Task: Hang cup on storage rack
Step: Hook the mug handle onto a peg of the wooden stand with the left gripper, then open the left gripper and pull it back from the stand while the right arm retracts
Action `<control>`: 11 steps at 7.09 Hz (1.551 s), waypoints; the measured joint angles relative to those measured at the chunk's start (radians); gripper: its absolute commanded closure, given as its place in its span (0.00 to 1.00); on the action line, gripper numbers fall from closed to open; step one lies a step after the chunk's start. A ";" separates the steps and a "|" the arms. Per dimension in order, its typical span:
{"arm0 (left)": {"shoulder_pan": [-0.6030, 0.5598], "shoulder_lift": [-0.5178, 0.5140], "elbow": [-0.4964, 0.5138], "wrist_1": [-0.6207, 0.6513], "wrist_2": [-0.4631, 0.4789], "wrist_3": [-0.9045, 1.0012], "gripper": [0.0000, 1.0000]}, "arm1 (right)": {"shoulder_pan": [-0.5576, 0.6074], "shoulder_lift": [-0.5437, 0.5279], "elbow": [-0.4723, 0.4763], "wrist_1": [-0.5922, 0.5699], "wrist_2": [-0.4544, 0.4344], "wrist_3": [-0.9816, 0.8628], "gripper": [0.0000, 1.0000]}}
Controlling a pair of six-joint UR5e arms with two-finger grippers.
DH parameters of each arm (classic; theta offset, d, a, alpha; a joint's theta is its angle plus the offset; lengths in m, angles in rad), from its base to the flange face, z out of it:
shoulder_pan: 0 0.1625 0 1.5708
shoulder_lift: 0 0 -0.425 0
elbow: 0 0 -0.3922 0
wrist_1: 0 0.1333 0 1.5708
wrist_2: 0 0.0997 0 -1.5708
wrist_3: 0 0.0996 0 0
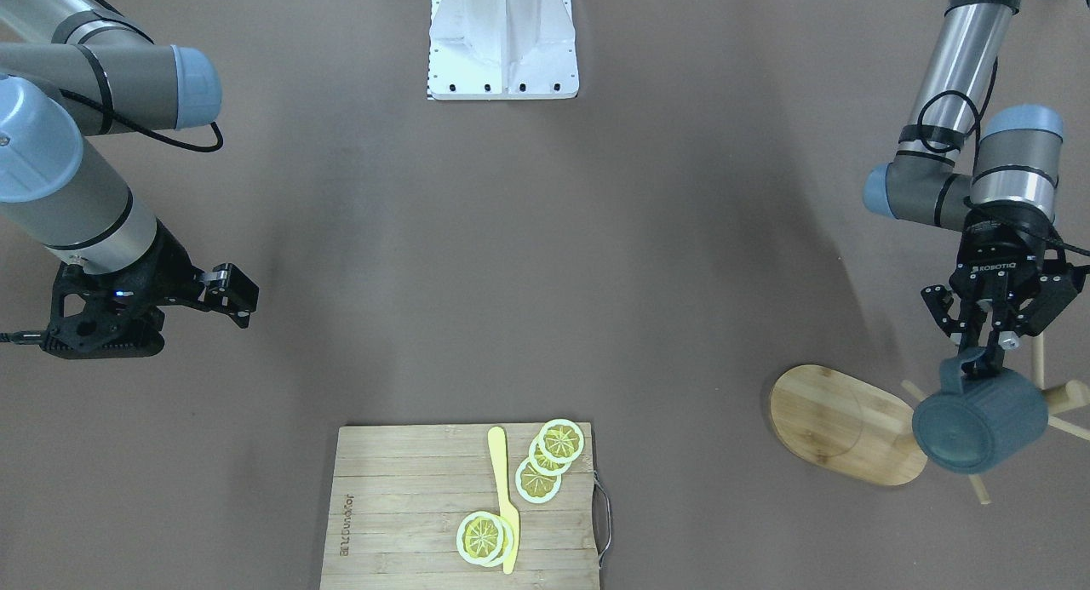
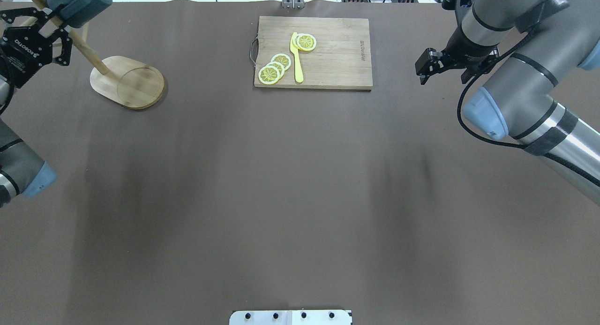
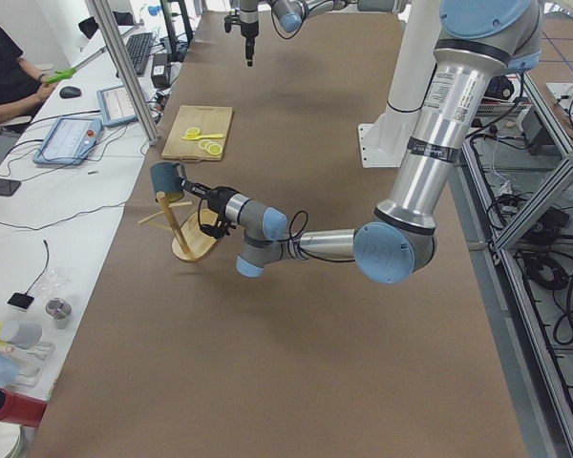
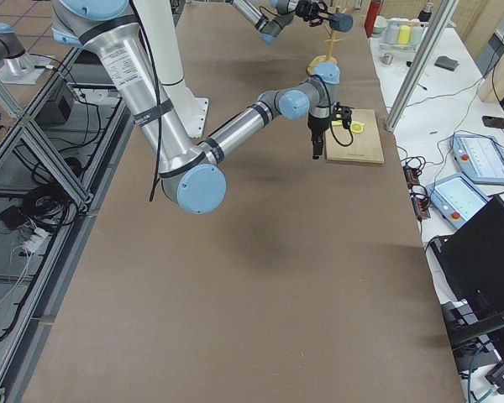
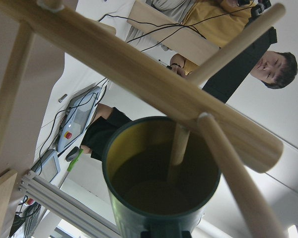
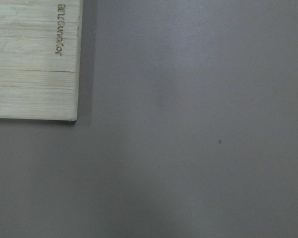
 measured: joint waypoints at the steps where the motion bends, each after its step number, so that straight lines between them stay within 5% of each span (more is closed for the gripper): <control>1: 0.001 0.001 0.000 0.000 0.003 -0.003 0.77 | -0.001 0.000 0.000 0.000 0.000 0.000 0.00; 2: 0.001 0.001 0.002 0.000 0.005 -0.005 0.01 | -0.001 0.000 0.000 0.000 -0.001 0.000 0.00; 7: -0.006 0.004 -0.025 0.000 0.004 -0.026 0.02 | 0.001 -0.001 -0.001 0.000 0.000 -0.002 0.00; 11: -0.011 0.150 -0.252 0.001 -0.002 -0.020 0.02 | 0.026 -0.020 -0.002 -0.001 0.012 -0.016 0.00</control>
